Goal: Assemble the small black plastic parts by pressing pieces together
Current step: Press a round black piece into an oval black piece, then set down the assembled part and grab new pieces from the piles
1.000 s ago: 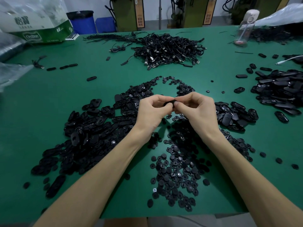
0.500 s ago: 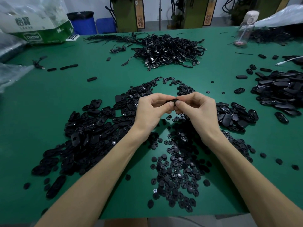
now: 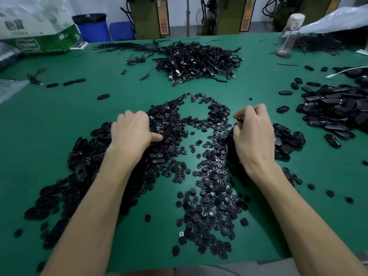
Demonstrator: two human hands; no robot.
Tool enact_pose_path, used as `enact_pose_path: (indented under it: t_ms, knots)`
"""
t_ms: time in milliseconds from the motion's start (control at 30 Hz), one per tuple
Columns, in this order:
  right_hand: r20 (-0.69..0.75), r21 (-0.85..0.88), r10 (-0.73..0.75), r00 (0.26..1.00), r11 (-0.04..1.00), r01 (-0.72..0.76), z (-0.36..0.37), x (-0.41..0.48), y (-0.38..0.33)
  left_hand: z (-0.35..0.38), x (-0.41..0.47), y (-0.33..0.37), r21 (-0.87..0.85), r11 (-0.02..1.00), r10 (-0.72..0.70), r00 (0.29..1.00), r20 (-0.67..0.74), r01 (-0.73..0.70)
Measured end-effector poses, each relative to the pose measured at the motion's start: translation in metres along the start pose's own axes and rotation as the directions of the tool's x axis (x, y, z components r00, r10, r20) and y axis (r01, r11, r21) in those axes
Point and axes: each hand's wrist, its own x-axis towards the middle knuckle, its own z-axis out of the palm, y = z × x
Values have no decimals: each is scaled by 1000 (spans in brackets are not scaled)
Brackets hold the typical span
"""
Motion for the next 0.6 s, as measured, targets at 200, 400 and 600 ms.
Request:
enact_pose_path:
  t_ms: [200,400,600]
  knots:
    - [69,-135,7,998,991,3,6,-1,3,4,-1,7,-40,999,-19,999,38,20]
    - [237,-47,-270,933,956,289,19,-9,-10,14,-2,17,-137,986,44,939,-340,-96]
    - [366,-76,-304,880,932,354,33,-8,-11,28,-9,39,-697,675,59,959,-278,-243]
